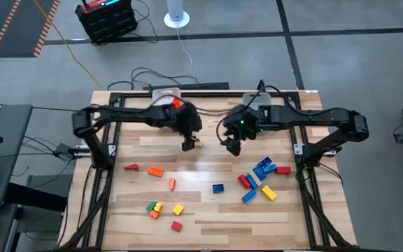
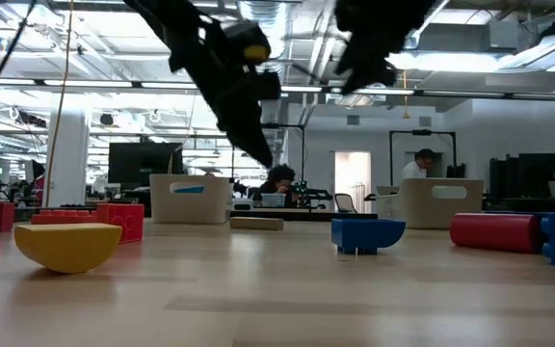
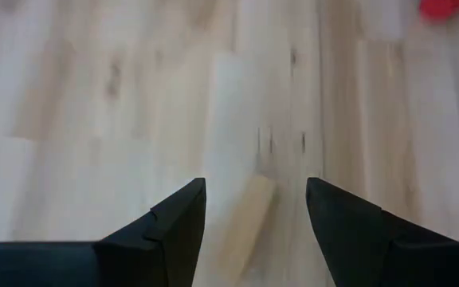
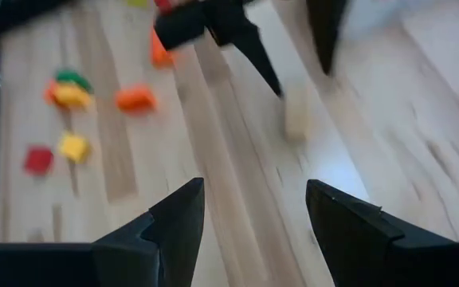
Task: Sort blocks by size
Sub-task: Put the light brown rectangle wooden block into the white bin
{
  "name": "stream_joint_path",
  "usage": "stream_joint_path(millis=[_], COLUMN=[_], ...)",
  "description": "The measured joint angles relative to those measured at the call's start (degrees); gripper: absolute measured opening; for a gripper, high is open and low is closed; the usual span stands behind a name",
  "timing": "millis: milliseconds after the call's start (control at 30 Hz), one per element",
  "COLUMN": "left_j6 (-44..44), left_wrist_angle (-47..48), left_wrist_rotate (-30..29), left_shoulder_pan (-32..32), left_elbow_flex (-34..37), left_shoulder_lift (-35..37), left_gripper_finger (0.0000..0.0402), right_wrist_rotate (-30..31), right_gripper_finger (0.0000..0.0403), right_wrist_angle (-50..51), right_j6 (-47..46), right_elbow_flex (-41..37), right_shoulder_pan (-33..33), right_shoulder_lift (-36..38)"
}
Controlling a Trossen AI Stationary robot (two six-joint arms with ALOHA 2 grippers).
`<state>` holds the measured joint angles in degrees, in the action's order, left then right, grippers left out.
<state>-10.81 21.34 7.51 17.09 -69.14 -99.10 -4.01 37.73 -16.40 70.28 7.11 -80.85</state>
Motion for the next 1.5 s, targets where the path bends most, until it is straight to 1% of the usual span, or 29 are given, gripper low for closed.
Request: stream_joint_path(millis=[133,233,467,633,733,900,1167,1233,1333,1367,1500], left_j6=[-0.92,-1.93,-4.67,-7.53,-8.48,-10.32,-9.64,-9.48,-9.22,-8.62,-5.77], left_wrist_angle=[-0.1,-0.54,-1.25,-1.21,-0.92,0.07,2.81,2.97,3.55,4.29,5.77], left_wrist_rotate=[0.14,0.22,-0.56,-1.28,-1.32,-1.3,-0.45,-0.92,-2.83,-2.83,-2.99], left_shoulder_pan=[-1.23,-1.68,-1.76,-1.76,-1.76,-1.76,-1.98,-2.29,-2.83,-2.83,-1.99], left_elbow_flex=[0.02,0.02,0.02,0.02,0.02,0.02,0.0,-0.02,-0.11,-0.4,-1.72], left_shoulder_lift=[-4.39,-6.56,-9.78,-9.83,-9.83,-9.83,-10.92,-10.75,-10.56,-10.35,-9.04], left_gripper_finger=[0.021,0.021,0.021,0.0209,0.0201,0.0176,0.0129,0.0106,0.0056,0.005,0.0051], right_wrist_rotate=[-0.02,-0.06,-0.07,-0.07,0.72,1.09,1.11,1.14,1.14,1.14,1.14], right_gripper_finger=[0.0248,0.0248,0.0248,0.0248,0.0248,0.0248,0.0248,0.0248,0.0248,0.0248,0.0248], right_wrist_angle=[8.68,11.72,12.17,12.23,12.04,11.08,9.61,9.62,9.65,9.69,9.84], right_j6=[0.81,0.82,-0.58,-1.13,-1.17,-1.18,-1.15,-1.14,-0.68,-0.31,1.14], right_elbow_flex=[0.0,0.0,0.0,0.0,0.0,-0.02,-0.02,-0.02,-0.02,-0.02,-0.02], right_shoulder_pan=[0.04,0.0,-0.75,-0.71,-0.63,-0.66,-0.66,-0.65,-0.61,-0.61,-0.13], right_shoulder_lift=[1.33,2.43,4.98,5.91,5.93,5.91,5.9,5.89,5.89,5.89,5.89])
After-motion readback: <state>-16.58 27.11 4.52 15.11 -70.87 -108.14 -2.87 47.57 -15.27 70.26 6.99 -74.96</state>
